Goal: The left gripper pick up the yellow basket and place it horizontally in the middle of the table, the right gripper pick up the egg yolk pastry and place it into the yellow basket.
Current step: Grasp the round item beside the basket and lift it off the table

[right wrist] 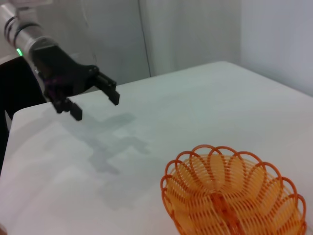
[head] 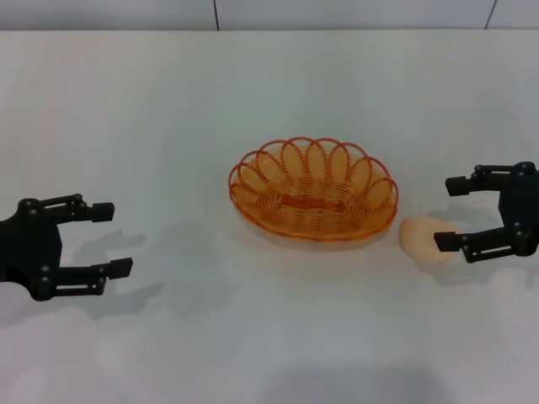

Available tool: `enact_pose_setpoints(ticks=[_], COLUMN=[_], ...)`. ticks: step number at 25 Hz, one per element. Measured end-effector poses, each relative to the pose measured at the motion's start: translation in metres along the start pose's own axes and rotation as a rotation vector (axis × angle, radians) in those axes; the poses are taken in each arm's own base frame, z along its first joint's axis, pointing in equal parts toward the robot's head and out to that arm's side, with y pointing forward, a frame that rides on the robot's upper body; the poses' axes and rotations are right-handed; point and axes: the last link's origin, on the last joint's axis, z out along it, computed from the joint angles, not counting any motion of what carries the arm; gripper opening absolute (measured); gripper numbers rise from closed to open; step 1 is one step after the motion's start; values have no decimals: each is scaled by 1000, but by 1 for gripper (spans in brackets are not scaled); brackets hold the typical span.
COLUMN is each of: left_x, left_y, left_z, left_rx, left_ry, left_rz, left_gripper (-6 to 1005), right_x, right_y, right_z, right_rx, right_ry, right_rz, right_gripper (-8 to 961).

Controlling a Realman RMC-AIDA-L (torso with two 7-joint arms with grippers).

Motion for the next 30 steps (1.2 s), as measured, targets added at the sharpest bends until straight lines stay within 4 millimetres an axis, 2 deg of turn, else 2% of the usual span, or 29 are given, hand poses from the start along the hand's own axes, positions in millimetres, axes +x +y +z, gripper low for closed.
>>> enact_pose_setpoints(ticks=[10, 18, 27, 30], left_x=[1, 2, 1, 1], left_y=[-1, -1, -1, 0], left_z=[3, 4, 7, 8], left_rx=[-9, -3, 0, -2], left_ry=[-8, -3, 2, 1], left_rz=[-14, -19, -24, -25], left_gripper=[804, 802, 801, 800], right_x=[-14, -6, 4, 5], right_y=[-13, -17, -20, -21], right_z=[19, 30, 33, 33], right_rx=[12, 29, 49, 56], right_ry=[159, 209, 218, 222], right_rz=[40, 50, 81, 86], right_gripper=[824, 823, 824, 743])
